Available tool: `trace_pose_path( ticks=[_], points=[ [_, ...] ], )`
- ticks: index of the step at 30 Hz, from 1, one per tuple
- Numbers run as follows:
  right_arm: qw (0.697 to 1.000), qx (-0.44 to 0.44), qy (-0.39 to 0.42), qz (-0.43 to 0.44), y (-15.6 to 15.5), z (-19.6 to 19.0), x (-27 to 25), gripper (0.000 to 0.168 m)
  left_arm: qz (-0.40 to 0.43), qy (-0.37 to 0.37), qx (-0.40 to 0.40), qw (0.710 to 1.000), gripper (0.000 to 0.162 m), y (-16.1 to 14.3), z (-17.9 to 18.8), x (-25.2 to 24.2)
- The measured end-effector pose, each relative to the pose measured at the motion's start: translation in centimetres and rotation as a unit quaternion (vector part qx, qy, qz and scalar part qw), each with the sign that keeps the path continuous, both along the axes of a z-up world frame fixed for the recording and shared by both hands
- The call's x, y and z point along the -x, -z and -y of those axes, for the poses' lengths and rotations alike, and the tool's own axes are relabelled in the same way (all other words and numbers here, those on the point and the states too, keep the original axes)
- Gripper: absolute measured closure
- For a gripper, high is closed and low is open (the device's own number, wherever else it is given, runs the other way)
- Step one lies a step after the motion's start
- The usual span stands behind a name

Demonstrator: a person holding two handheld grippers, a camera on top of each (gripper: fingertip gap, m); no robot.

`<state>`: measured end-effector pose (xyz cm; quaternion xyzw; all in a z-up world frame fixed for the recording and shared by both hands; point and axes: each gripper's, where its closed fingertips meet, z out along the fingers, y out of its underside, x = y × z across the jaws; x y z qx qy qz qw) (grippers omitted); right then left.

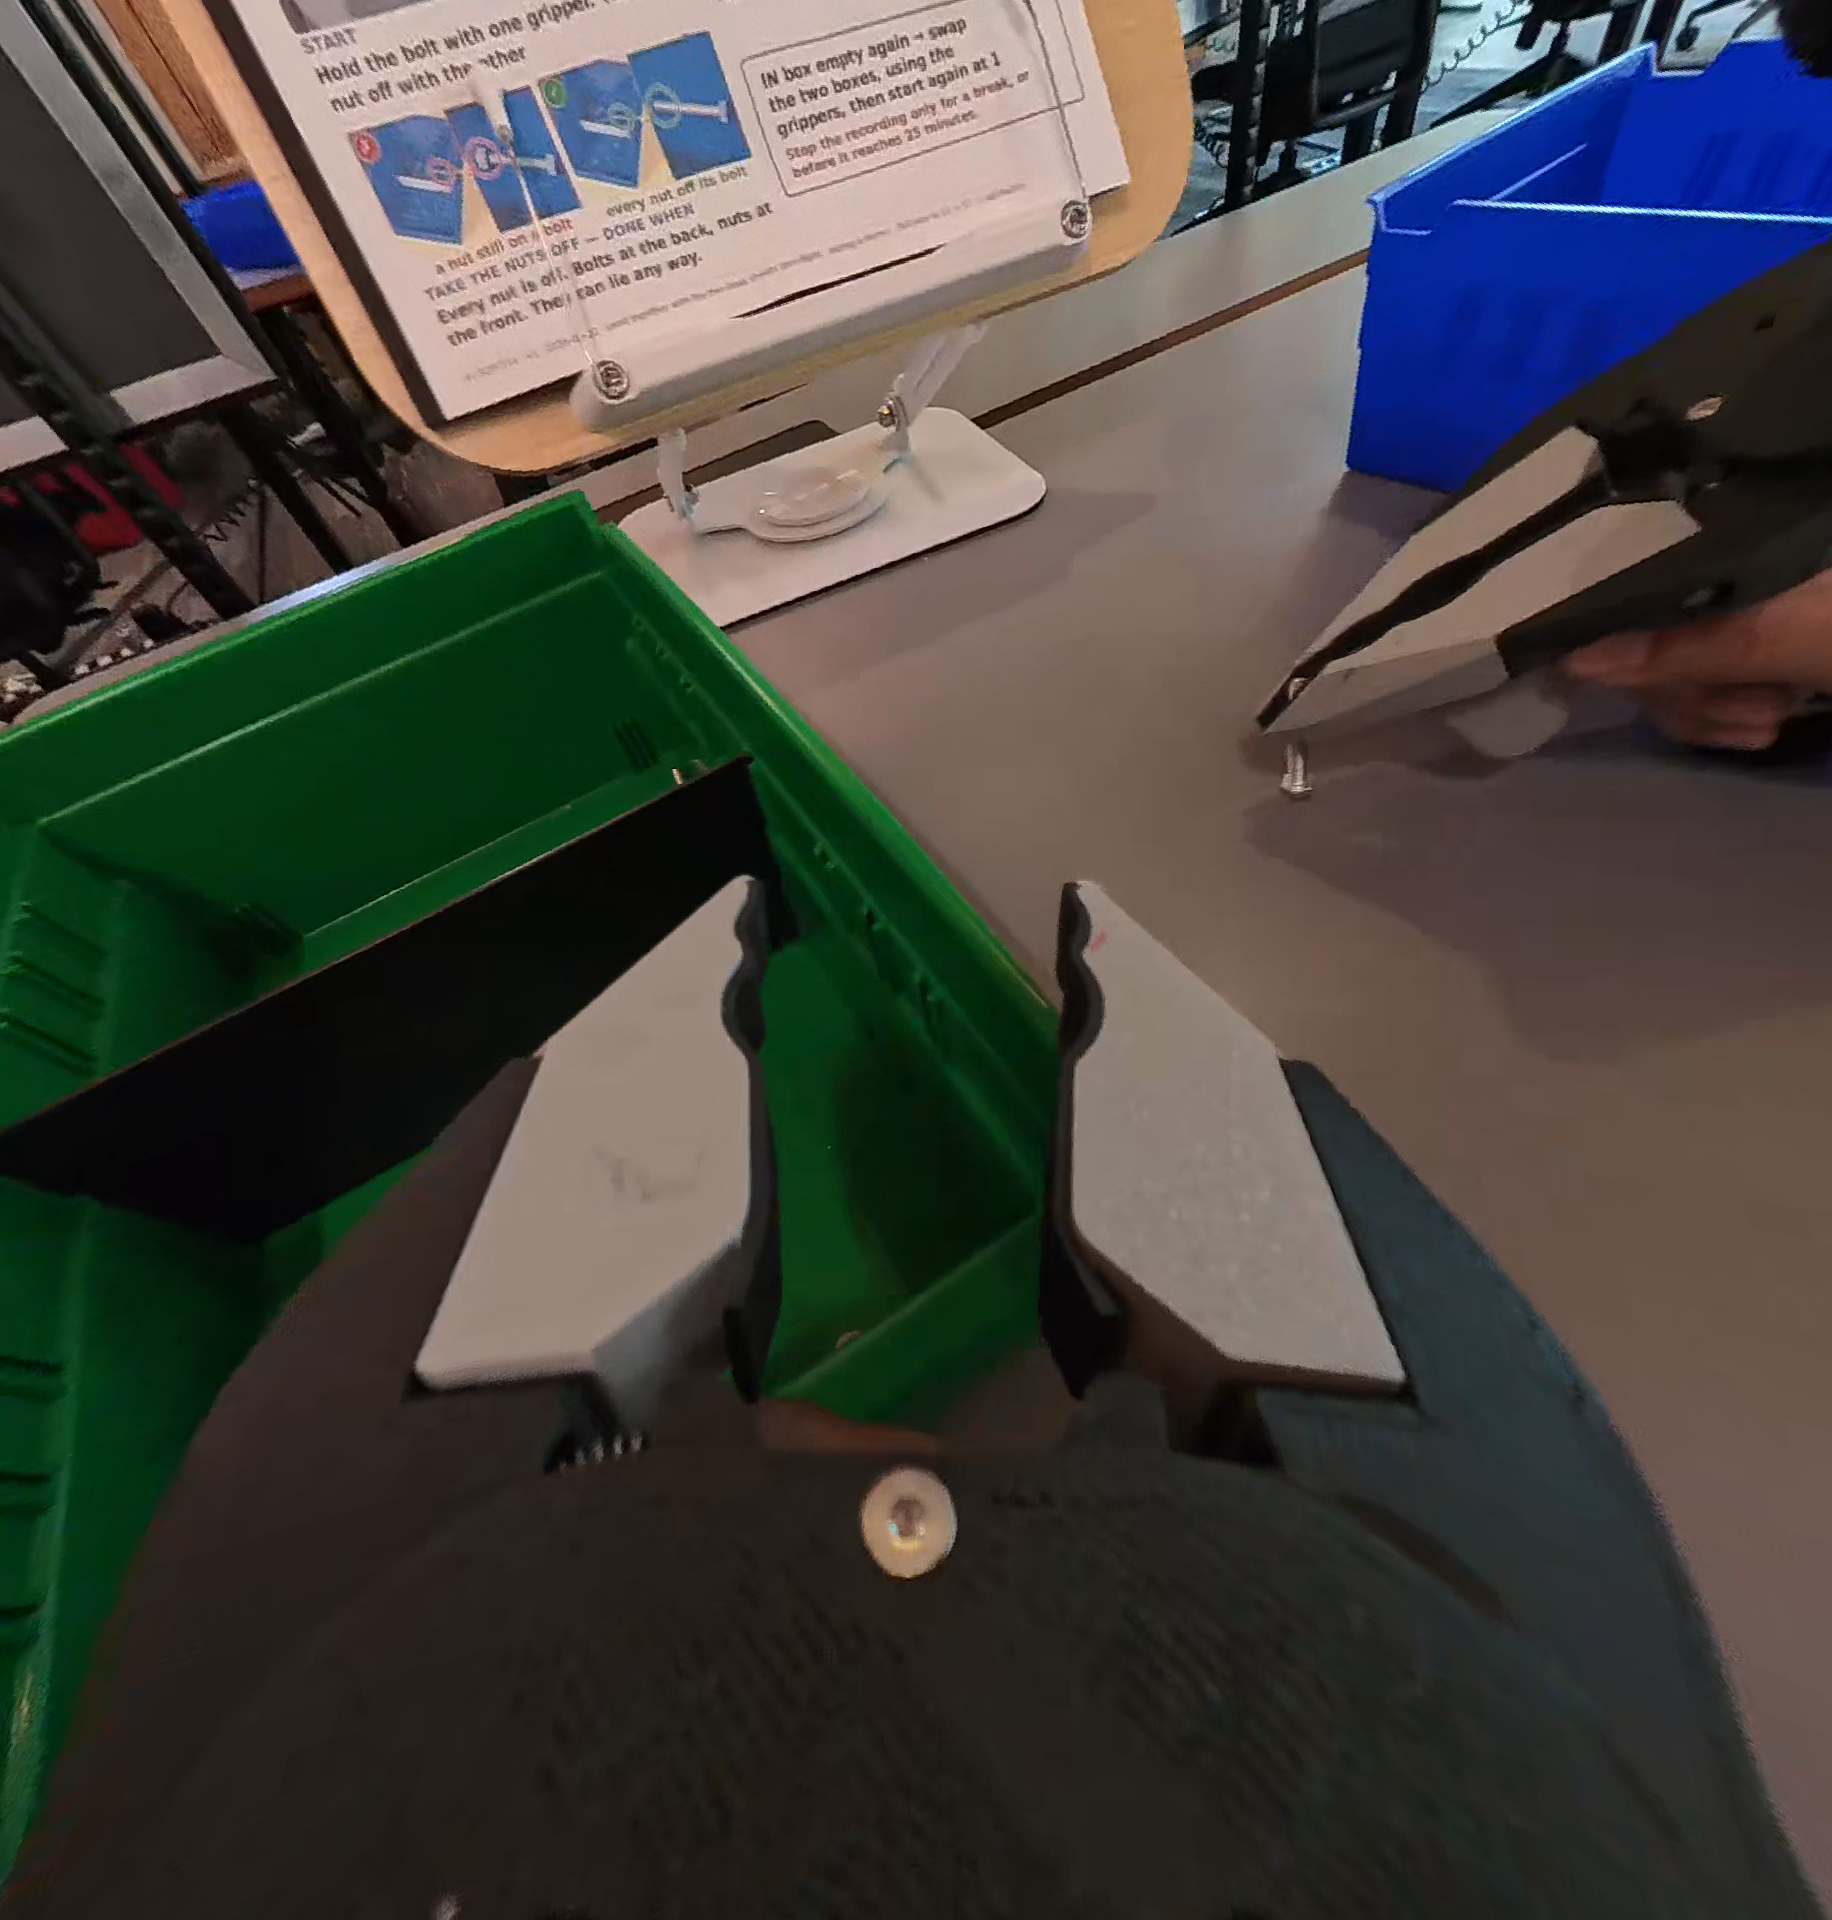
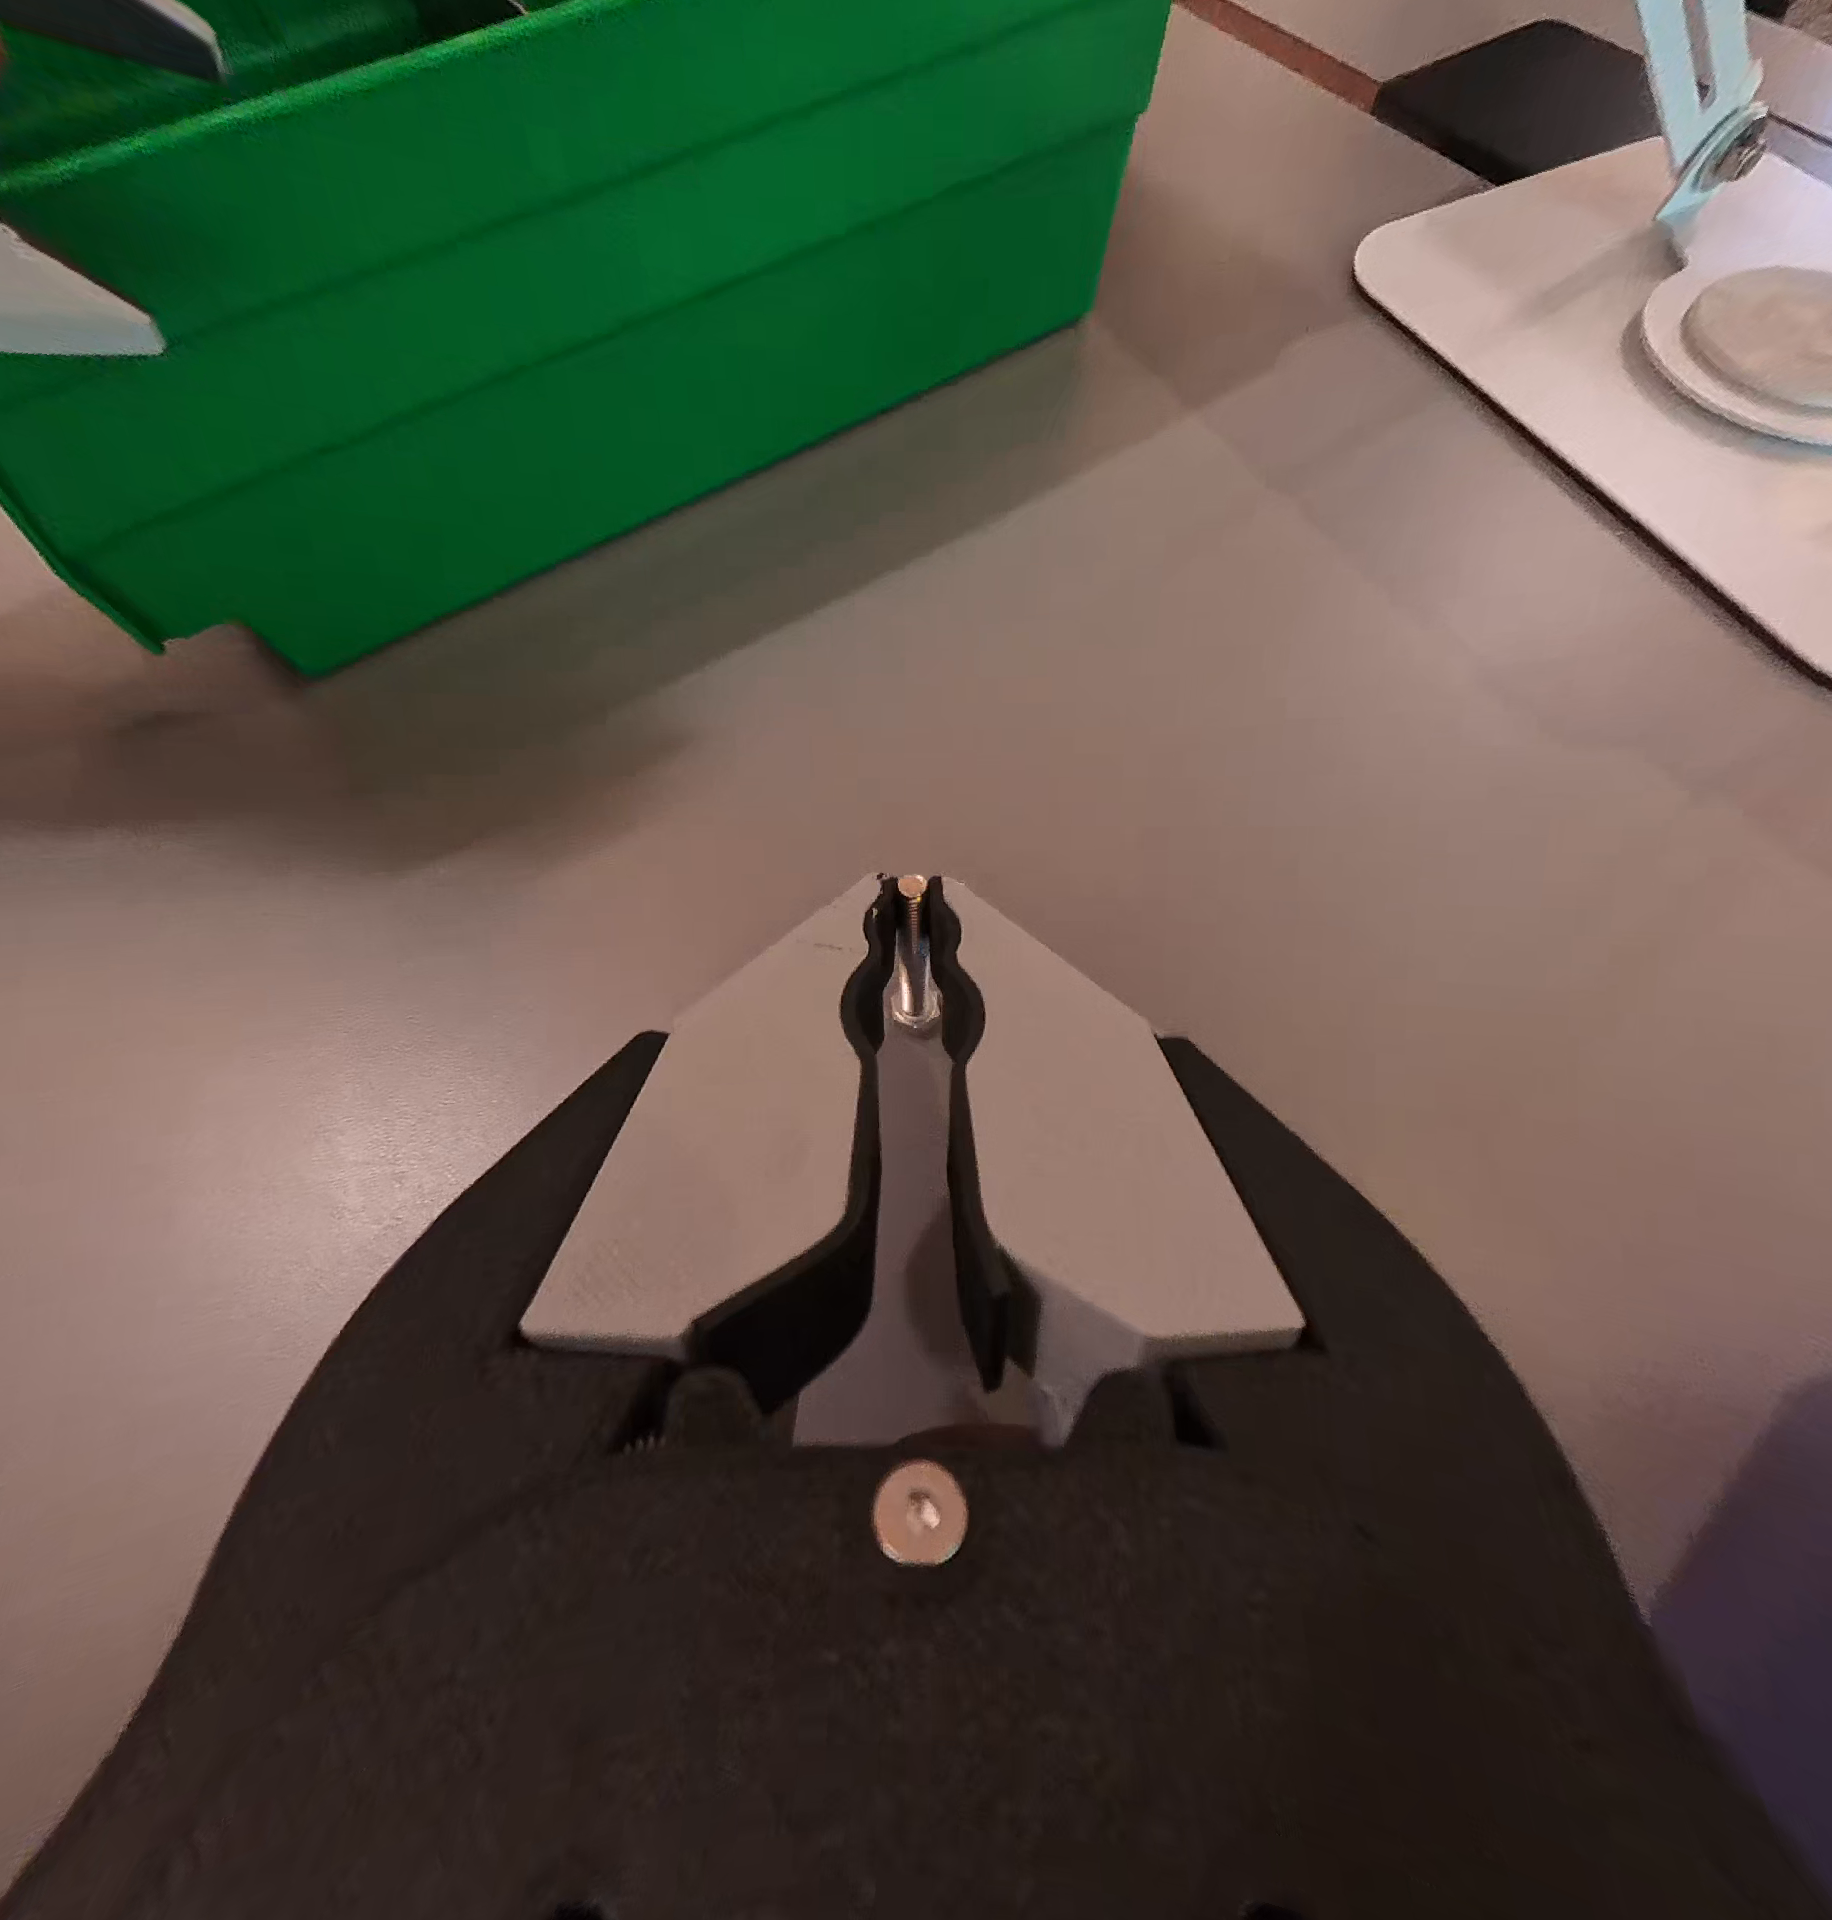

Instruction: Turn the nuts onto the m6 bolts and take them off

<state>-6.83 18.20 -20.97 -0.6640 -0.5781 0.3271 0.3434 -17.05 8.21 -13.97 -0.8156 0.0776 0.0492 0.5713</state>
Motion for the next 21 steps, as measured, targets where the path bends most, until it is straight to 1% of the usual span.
trace_pose_path(
  ticks=[2,5,7,8,10,12,14,16,19,21],
  points=[
    [1.0,0.007,0.0,-0.002,0.0,0.0,0.0,0.167,-0.004,0.001,0.004,1.0,0.103,0.0,0.1,0.7],
    [1.0,0.011,-0.002,0.005,0.4,0.0,0.0,0.166,-0.018,0.0,0.009,1.0,0.103,0.0,0.4,1.6],
    [1.0,0.009,-0.004,0.003,0.3,0.1,0.0,0.158,-0.009,0.016,0.024,1.0,0.1,0.1,1.0,1.4],
    [1.0,0.008,-0.007,-0.003,0.1,0.2,0.0,0.155,-0.003,0.026,0.031,0.999,0.095,0.0,1.5,1.2],
    [1.0,0.011,-0.013,-0.017,-0.5,0.4,0.0,0.148,0.008,0.047,0.035,0.998,0.091,-1.1,2.9,1.2],
    [0.999,0.019,-0.015,-0.027,-1.0,0.6,-0.1,0.144,0.015,0.052,0.04,0.998,0.09,-2.8,4.4,2.9],
    [0.999,0.021,-0.014,-0.032,-1.2,0.6,-0.2,0.142,0.012,0.041,0.058,0.997,0.096,-3.9,5.5,6.0],
    [0.999,0.018,-0.013,-0.035,-1.4,0.5,-0.2,0.141,0.0,0.02,0.09,0.996,0.097,-4.2,6.1,9.4],
    [0.999,0.015,-0.012,-0.041,-1.8,0.6,-0.2,0.138,-0.011,0.03,0.164,0.986,0.109,-2.7,6.5,11.8],
    [0.999,0.015,-0.015,-0.047,-2.0,0.9,0.0,0.135,-0.022,0.037,0.204,0.978,0.11,-1.4,5.9,12.4]
  ],
)
